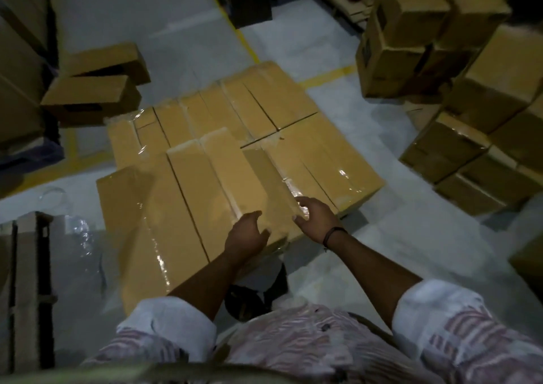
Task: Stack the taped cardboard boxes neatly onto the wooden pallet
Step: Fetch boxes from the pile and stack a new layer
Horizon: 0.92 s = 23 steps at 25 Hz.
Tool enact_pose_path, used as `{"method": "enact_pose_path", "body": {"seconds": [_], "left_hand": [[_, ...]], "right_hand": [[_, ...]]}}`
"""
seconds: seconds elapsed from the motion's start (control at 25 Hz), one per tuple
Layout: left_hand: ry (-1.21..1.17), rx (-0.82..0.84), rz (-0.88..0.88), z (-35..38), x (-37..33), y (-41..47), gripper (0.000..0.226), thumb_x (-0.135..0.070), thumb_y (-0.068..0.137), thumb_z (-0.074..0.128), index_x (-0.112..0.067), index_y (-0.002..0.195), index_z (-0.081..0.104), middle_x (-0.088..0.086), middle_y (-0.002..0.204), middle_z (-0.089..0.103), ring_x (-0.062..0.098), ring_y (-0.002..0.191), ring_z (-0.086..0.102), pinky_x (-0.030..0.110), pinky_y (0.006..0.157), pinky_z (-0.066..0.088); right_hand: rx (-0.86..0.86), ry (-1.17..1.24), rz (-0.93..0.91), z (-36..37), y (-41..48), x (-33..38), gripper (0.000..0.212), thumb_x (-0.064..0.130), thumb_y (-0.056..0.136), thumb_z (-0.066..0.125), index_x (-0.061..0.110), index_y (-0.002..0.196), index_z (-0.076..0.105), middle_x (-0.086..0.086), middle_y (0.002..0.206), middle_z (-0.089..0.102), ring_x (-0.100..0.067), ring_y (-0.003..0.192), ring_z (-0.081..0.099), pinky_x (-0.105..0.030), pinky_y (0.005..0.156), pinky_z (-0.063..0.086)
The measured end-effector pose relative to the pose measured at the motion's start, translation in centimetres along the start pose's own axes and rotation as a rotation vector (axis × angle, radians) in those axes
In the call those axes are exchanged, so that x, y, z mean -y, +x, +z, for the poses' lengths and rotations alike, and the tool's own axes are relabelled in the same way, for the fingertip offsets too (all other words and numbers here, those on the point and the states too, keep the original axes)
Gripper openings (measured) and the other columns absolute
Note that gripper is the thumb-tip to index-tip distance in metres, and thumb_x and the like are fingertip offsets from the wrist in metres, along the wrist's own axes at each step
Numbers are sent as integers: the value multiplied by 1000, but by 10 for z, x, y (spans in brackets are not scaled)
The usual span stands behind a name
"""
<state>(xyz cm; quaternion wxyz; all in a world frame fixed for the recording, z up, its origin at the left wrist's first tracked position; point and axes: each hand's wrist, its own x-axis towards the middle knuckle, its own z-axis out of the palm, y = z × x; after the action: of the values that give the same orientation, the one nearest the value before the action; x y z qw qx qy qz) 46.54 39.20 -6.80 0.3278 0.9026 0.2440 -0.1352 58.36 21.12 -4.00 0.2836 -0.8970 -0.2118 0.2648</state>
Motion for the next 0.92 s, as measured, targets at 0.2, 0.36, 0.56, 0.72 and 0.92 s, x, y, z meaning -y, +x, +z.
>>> {"method": "enact_pose_path", "body": {"seconds": [0.2, 0.36, 0.56, 0.72, 0.92], "left_hand": [[-24, -37, 179, 54, -130, -6, 65, -37, 92, 68, -17, 150, 47, 8, 149, 53, 26, 135, 51, 35, 109, 42], [5, 5, 350, 97, -228, -19, 64, -43, 93, 65, -17, 149, 49, 8, 148, 53, 27, 134, 51, 34, 105, 43], [34, 73, 451, 133, -307, -34, 70, -52, 88, 55, -15, 147, 51, 10, 143, 57, 30, 128, 56, 37, 103, 47], [57, 156, 502, 152, -345, -18, 62, -49, 89, 59, -20, 143, 54, 9, 136, 61, 30, 119, 61, 44, 97, 53], [144, 224, 584, 177, -405, 42, 64, -45, 92, 64, -18, 148, 50, 9, 144, 57, 30, 130, 55, 42, 105, 49]], "right_hand": [[-144, -126, 28, -78, -67, -86, 61, 33, 94, 61, 24, 150, 41, -8, 140, 54, -31, 129, 48, -43, 106, 44], [-275, -127, 98, -135, -117, -155, 60, 33, 93, 59, 25, 150, 41, -10, 138, 56, -32, 128, 48, -42, 104, 45], [-409, -21, 196, -181, -159, -219, 60, 34, 95, 60, 21, 150, 41, -8, 142, 53, -30, 131, 47, -41, 107, 42], [-509, 82, 265, -206, -165, -252, 60, 35, 95, 61, 21, 151, 41, -8, 144, 52, -29, 132, 47, -42, 109, 41], [-573, 124, 342, -242, -146, -292, 58, 35, 96, 59, 22, 150, 42, -7, 141, 54, -28, 130, 47, -41, 108, 41]]}}
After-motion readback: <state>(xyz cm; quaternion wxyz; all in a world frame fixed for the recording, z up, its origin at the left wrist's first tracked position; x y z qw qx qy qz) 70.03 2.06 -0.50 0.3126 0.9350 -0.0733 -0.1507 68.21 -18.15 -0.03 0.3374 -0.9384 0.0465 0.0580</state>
